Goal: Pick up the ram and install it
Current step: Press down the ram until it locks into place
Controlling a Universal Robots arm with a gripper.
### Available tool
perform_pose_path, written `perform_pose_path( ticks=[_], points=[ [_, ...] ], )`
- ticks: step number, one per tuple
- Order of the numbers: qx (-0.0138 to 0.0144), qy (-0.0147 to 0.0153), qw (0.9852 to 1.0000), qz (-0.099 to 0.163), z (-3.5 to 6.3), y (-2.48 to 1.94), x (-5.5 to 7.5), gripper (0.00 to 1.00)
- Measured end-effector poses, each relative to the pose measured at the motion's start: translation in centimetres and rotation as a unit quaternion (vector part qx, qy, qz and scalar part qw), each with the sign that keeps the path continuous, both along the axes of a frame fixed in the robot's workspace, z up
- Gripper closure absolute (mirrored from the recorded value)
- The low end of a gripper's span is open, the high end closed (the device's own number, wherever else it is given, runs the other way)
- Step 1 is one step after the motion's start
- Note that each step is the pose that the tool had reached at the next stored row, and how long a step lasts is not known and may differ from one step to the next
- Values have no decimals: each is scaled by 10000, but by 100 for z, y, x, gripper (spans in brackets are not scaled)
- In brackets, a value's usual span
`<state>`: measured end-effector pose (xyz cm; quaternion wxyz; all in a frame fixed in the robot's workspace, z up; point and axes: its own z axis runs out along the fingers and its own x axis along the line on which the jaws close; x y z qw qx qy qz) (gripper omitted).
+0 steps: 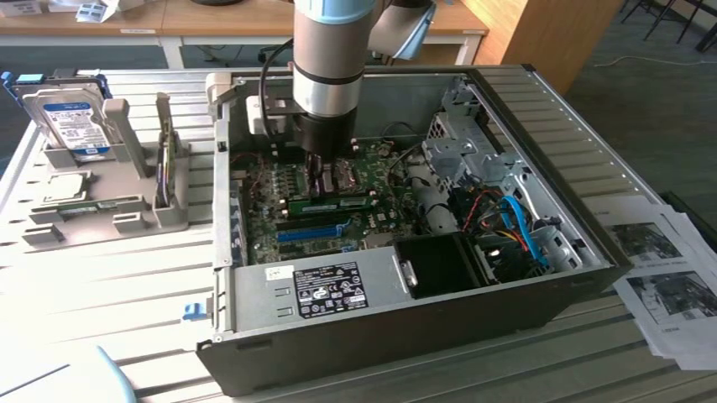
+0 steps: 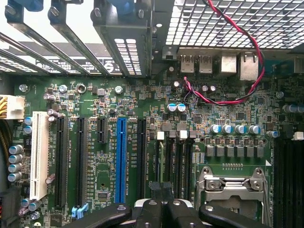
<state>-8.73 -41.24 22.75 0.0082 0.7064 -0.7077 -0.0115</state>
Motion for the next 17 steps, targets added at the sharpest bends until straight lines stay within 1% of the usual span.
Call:
perform_pose_path(
  ticks=[13,17],
  points=[
    [1,-1,10000,0,-4,0,0,91],
    [0,0,10000,0,21,0,0,91]
  ],
)
